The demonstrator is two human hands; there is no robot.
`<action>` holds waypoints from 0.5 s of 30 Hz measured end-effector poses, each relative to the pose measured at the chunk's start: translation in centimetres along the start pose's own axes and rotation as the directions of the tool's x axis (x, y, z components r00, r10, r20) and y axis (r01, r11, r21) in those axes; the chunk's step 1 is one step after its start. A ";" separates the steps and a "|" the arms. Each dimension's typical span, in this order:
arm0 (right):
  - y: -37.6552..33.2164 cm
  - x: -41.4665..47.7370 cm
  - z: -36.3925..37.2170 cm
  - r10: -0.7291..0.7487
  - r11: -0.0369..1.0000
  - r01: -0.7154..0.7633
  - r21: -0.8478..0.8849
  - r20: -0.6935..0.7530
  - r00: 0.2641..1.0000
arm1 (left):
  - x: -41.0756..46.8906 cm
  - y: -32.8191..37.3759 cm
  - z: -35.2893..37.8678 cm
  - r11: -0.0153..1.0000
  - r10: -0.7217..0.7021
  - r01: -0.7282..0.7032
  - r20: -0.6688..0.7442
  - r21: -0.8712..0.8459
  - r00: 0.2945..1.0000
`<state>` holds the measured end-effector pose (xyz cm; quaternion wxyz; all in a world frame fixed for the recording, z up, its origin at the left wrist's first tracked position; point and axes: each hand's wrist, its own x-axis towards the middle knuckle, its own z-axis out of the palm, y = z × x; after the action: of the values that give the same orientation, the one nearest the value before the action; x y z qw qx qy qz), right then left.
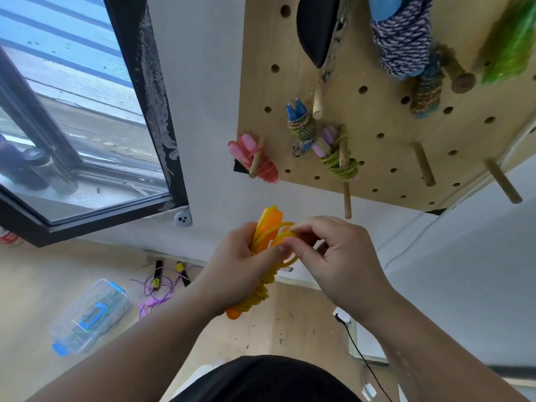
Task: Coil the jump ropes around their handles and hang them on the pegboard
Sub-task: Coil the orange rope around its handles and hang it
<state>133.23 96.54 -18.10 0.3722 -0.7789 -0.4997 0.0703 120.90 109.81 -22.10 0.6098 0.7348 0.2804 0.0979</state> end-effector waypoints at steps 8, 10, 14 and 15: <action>2.3 -2.2 0.9 0.086 0.996 -0.087 -0.013 -0.021 0.996 | -0.3 -1.0 0.8 0.989 -0.112 0.119 0.082 -0.087 0.990; 2.7 -2.7 1.2 0.082 0.996 -0.081 0.024 -0.043 0.996 | -0.2 -1.2 0.6 0.985 -0.132 0.144 0.118 -0.098 0.984; 3.1 -3.1 1.3 0.086 0.993 -0.080 0.088 -0.071 0.994 | -0.5 -1.2 0.5 0.957 -0.183 0.225 0.218 -0.186 0.959; 3.1 -3.0 1.3 0.098 0.990 -0.090 0.108 -0.070 0.993 | -0.5 -1.2 0.4 0.938 -0.202 0.259 0.246 -0.230 0.948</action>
<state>133.41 93.96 -21.85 0.4274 -0.7831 -0.4438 0.0845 120.31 109.32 -23.25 0.7349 0.6169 0.2810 -0.0201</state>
